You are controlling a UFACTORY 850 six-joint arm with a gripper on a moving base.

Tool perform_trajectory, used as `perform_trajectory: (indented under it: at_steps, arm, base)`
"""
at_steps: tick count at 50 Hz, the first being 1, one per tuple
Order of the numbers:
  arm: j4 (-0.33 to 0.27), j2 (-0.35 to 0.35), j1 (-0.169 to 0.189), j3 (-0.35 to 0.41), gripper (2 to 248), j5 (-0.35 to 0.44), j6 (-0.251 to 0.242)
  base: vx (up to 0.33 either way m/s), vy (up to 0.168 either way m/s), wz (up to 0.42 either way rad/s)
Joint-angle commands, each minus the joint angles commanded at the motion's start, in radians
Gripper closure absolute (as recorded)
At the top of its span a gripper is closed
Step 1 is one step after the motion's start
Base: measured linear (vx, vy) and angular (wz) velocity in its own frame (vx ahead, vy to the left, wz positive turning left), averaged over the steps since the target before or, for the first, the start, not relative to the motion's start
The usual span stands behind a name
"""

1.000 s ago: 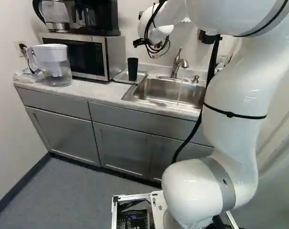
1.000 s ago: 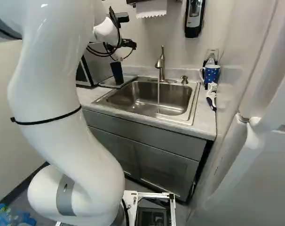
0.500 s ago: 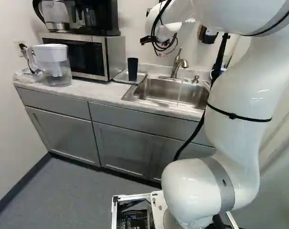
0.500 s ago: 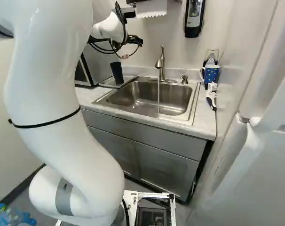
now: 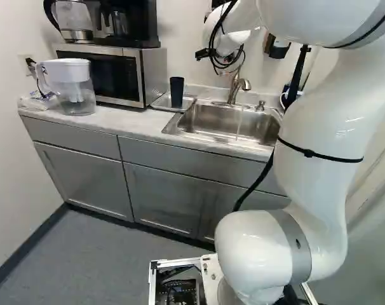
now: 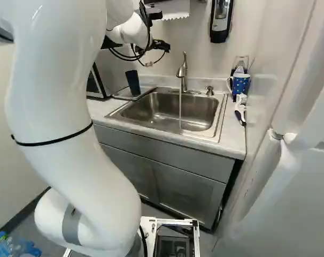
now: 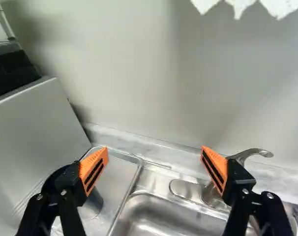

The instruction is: Rinse the cup and place it in the tray

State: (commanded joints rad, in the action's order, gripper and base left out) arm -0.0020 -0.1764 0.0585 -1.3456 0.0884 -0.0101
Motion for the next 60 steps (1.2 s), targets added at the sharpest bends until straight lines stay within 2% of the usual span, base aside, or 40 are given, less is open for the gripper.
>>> perform_trajectory:
  at_steps: [20, 60]
  arm:
    - [0.0, -0.012, 0.049, -0.05, 3, 0.0, 0.0]
    - [0.0, -0.143, 0.121, -0.197, 3, 0.0, 0.0]
  base:
    - [0.0, 0.0, 0.0]
    - [0.0, 0.0, 0.0]
